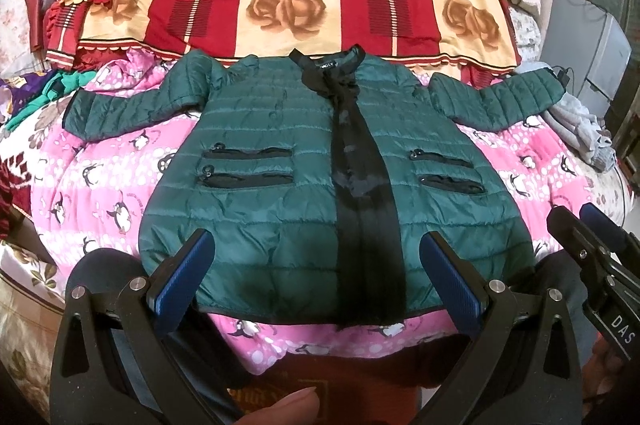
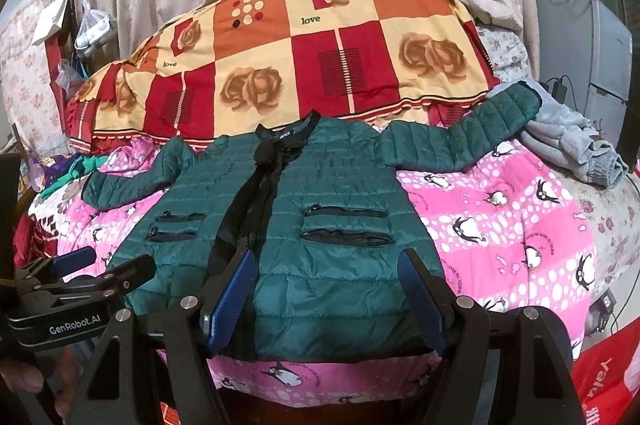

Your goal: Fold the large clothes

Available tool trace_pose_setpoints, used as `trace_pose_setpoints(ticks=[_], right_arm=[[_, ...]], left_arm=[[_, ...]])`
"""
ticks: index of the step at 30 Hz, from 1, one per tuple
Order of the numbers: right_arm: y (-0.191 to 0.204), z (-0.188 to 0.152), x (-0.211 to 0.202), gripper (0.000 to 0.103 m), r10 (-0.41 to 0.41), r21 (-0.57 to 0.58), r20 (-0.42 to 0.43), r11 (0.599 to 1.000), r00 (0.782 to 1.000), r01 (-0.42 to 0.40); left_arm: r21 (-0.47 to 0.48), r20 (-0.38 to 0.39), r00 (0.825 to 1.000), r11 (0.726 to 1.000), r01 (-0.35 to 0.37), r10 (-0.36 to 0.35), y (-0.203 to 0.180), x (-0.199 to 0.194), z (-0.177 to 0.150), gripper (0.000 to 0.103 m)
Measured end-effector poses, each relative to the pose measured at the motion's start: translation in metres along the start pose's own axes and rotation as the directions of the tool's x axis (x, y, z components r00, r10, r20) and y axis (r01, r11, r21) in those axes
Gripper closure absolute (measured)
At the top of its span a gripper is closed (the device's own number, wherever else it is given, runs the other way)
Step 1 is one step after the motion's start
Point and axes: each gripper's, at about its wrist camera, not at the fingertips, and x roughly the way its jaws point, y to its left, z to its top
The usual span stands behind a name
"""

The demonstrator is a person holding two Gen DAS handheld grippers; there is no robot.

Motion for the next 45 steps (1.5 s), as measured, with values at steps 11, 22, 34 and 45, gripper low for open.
trace_pose_setpoints(ticks=[11, 22, 34, 45], right_arm=[[0.002, -0.004, 0.001, 0.032, 0.000, -0.004, -0.006, 1.000, 1.000, 0.000], [0.007, -0.009, 0.007, 0.032, 0.006, -0.015, -0.027, 1.000, 1.000, -0.007], [0.004, -0.008, 0.011, 0.032, 0.008, -0.011, -0.039, 1.000, 0.999, -0.009], [0.005, -0.006, 0.014, 0.032, 0.024, -0.007, -0.044, 1.000, 0.999, -0.024]], left_arm=[[-0.004, -0.012, 1.000, 1.000, 0.007, -0.007, 0.000, 0.004, -0.002, 0.000], [-0.019, -0.018, 1.000, 1.000, 0.001, -0.001, 0.003, 0.008, -0.004, 0.000], [-0.017, -0.026, 1.000, 1.000, -0.006, 0.005, 0.004, 0.013, -0.004, 0.000], [-0.014, -0.029, 0.999, 1.000, -0.028, 0.028, 0.006, 0.012, -0.004, 0.000]])
